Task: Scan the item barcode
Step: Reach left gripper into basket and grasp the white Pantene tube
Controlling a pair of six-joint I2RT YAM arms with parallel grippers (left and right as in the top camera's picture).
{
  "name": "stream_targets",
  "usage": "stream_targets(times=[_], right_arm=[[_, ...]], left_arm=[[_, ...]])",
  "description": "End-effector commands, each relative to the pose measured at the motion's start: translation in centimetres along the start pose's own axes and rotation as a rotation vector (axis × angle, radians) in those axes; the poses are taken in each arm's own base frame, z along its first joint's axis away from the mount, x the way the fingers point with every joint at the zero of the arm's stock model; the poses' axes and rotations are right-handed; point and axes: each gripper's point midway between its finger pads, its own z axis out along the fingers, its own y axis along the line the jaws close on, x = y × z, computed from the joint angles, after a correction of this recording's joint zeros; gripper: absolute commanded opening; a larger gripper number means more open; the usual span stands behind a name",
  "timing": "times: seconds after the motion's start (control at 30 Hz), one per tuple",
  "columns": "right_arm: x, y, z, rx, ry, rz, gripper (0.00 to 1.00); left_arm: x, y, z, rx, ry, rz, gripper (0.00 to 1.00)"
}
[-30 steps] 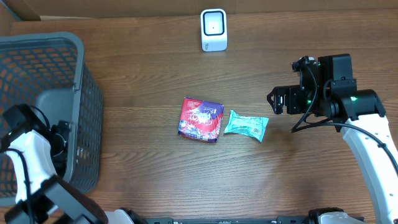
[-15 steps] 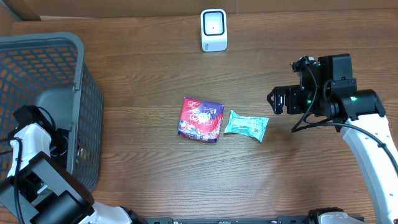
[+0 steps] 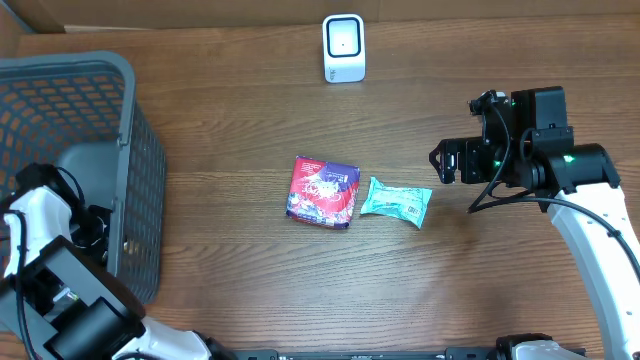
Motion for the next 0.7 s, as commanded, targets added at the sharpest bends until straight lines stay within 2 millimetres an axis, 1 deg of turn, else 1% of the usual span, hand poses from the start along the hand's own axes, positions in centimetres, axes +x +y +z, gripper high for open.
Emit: stream_targets(times=[0.0,0.1,0.27,0.37,0.43,0.57,0.67], right_arm=[[-0.7,0.5,-0.3,-0.011,-0.019,-0.016,1.0],[-0.7,0.5,-0.3,-0.011,-0.019,-0.016,1.0],[-0.7,0.5,-0.3,-0.011,-0.019,-0.016,1.0],[-0.7,0.5,-0.3,-0.011,-0.019,-0.016,1.0],[-0.7,0.5,-0.3,-0.011,-0.019,-0.016,1.0],[-0.7,0.5,-0.3,-0.011,-0.019,-0.016,1.0],[-0.7,0.5,-0.3,-0.011,-0.019,-0.016,1.0]], left_arm=[[-1.4,-0.1,-2.5,-0.01,-0.015,0.015,0.04],[-1.8,-0.5,-5.5,-0.001,-0.021,0.021,0.04],[-2.6,-0.9,-11.4,0.025,-0.066,0.095,0.04],[-2.6,-1.5,-14.9,0.075,-0.109,0.143,0.04],[-2.3,-2.1,-17.3,0.121,-0.155,0.18,0.04],[-1.1,-3.2,-22.0,0.216,-0.267,0.262,0.04],[0.7,-3.9,-25.5,0.295,-0.355,0.35,0.04]])
